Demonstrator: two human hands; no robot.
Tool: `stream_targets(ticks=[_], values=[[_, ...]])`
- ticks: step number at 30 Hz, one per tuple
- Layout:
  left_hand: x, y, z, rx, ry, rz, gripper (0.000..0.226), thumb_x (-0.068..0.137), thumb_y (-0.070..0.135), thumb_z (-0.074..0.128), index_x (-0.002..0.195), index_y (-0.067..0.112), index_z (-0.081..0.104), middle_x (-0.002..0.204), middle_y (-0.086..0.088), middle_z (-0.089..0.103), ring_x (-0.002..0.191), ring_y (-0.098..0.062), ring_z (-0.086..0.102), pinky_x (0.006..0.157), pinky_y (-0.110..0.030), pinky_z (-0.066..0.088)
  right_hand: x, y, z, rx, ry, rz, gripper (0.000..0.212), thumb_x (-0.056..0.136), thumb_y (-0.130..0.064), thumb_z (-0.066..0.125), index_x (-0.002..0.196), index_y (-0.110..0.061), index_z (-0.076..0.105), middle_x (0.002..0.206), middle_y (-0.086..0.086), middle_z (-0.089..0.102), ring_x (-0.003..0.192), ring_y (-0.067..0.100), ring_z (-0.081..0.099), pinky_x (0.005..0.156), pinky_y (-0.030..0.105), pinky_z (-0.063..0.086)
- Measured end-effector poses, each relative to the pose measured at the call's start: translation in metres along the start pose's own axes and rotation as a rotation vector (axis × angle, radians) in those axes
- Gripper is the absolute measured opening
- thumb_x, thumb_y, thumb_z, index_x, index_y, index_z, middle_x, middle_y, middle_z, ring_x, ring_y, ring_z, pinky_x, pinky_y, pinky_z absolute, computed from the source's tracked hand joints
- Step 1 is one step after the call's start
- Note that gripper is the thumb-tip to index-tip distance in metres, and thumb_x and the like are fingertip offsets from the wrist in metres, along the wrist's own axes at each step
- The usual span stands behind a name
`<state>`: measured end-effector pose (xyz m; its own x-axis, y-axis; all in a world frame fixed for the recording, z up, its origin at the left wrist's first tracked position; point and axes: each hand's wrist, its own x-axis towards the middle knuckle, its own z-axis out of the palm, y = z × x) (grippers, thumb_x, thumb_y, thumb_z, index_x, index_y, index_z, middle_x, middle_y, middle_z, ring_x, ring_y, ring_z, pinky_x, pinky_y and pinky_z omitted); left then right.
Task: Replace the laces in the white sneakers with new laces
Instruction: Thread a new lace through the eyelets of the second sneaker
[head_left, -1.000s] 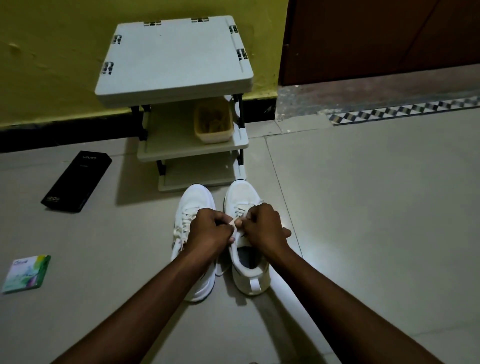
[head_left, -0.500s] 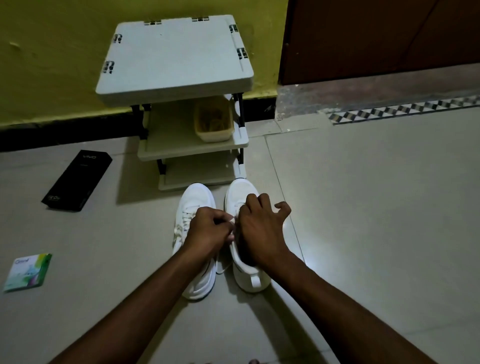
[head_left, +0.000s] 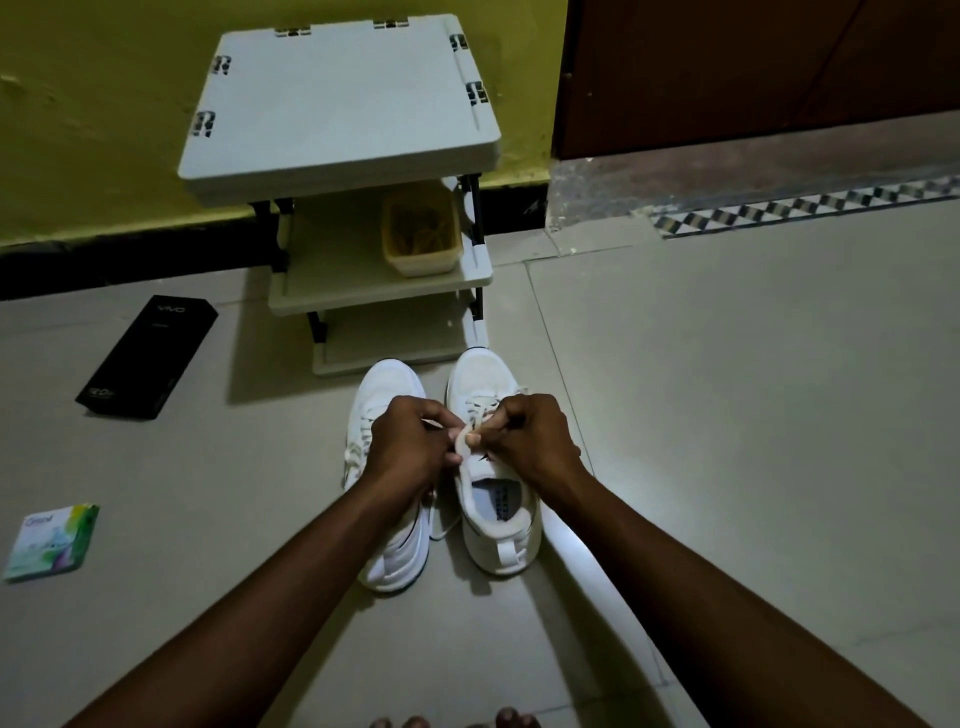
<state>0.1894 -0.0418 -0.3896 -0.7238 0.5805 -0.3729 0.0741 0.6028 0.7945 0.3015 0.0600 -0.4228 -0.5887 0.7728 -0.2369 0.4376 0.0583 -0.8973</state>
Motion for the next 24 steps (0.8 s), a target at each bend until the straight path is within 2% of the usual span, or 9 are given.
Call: stream_targets(ticks=[3, 6, 8, 10, 13, 16, 20, 22, 24], values=[[0.003, -0.002, 0.0, 0.042, -0.006, 0.023, 0.015, 0.09, 0.003, 0.071, 0.078, 0.01, 0.075, 0.067, -0.008, 0.074, 0.052, -0.012, 0.069, 0.056, -0.022, 0.053, 0.002, 0.005, 0.001, 0.028, -0.018, 0.01, 0.024, 0.064, -0.016, 0.093, 0.057, -0.024, 0.071, 0.064, -0.006, 0.071, 0.067, 0.009, 0.068, 0.076, 0.04, 0.057], [0.005, -0.001, 0.001, 0.101, -0.036, 0.064, 0.017, 0.092, 0.001, 0.066, 0.079, 0.01, 0.072, 0.069, -0.007, 0.073, 0.051, -0.012, 0.068, 0.055, -0.024, 0.054, 0.003, 0.007, -0.002, 0.044, -0.024, -0.007, 0.019, 0.063, -0.018, 0.094, 0.062, -0.024, 0.075, 0.069, -0.007, 0.074, 0.074, 0.011, 0.071, 0.082, 0.044, 0.059], [0.004, 0.001, 0.002, 0.127, -0.069, 0.089, 0.016, 0.091, -0.001, 0.061, 0.08, 0.01, 0.067, 0.07, -0.006, 0.072, 0.052, -0.011, 0.067, 0.056, -0.025, 0.053, 0.002, 0.009, -0.005, 0.025, -0.026, -0.045, 0.019, 0.062, -0.029, 0.092, 0.061, -0.033, 0.074, 0.071, -0.012, 0.073, 0.079, 0.01, 0.071, 0.085, 0.048, 0.057], [0.002, 0.002, 0.003, 0.136, -0.1, 0.092, 0.012, 0.089, -0.001, 0.058, 0.082, 0.008, 0.062, 0.07, -0.006, 0.069, 0.054, -0.013, 0.066, 0.057, -0.027, 0.053, -0.002, 0.01, -0.009, -0.022, -0.04, -0.093, 0.016, 0.058, -0.043, 0.086, 0.061, -0.041, 0.071, 0.074, -0.016, 0.071, 0.083, 0.007, 0.069, 0.086, 0.045, 0.056], [0.003, 0.001, 0.004, 0.178, -0.058, 0.114, 0.011, 0.09, 0.004, 0.055, 0.083, 0.012, 0.057, 0.074, -0.006, 0.067, 0.071, -0.027, 0.067, 0.064, -0.035, 0.053, -0.012, 0.02, -0.015, -0.047, -0.045, -0.279, 0.026, 0.063, -0.03, 0.088, 0.08, -0.039, 0.07, 0.085, -0.011, 0.071, 0.09, 0.007, 0.068, 0.087, 0.041, 0.055], [-0.003, 0.004, 0.001, 0.302, 0.055, 0.339, 0.015, 0.088, 0.0, 0.049, 0.079, 0.013, 0.048, 0.068, 0.002, 0.054, 0.065, -0.017, 0.052, 0.052, -0.017, 0.033, -0.021, 0.032, -0.017, -0.035, -0.002, -0.45, 0.034, 0.068, -0.017, 0.089, 0.096, -0.02, 0.069, 0.093, -0.008, 0.067, 0.093, 0.013, 0.065, 0.082, 0.036, 0.055], [-0.007, 0.006, -0.009, 0.426, 0.113, 0.59, 0.014, 0.076, 0.005, 0.043, 0.081, 0.018, 0.039, 0.074, 0.0, 0.046, 0.068, -0.021, 0.044, 0.06, -0.033, 0.028, -0.023, 0.043, -0.015, -0.074, 0.063, -0.523, 0.03, 0.078, -0.024, 0.086, 0.101, -0.017, 0.069, 0.1, -0.009, 0.062, 0.097, 0.01, 0.063, 0.076, 0.027, 0.054], [0.003, 0.001, -0.017, 0.366, 0.211, 0.595, 0.018, 0.076, -0.002, 0.042, 0.078, 0.016, 0.038, 0.071, 0.0, 0.043, 0.064, -0.019, 0.04, 0.06, -0.035, 0.025, -0.022, 0.048, -0.012, -0.09, 0.091, -0.555, 0.027, 0.078, -0.021, 0.085, 0.099, -0.013, 0.07, 0.097, -0.005, 0.06, 0.092, 0.008, 0.063, 0.073, 0.019, 0.05], [0.015, 0.001, -0.027, 0.283, 0.291, 0.512, 0.024, 0.082, -0.009, 0.042, 0.078, 0.015, 0.042, 0.068, -0.001, 0.048, 0.063, -0.014, 0.044, 0.057, -0.036, 0.03, -0.021, 0.05, -0.01, -0.098, 0.118, -0.567, 0.024, 0.077, -0.019, 0.083, 0.095, -0.01, 0.071, 0.093, -0.001, 0.058, 0.086, 0.01, 0.063, 0.07, 0.016, 0.047]])
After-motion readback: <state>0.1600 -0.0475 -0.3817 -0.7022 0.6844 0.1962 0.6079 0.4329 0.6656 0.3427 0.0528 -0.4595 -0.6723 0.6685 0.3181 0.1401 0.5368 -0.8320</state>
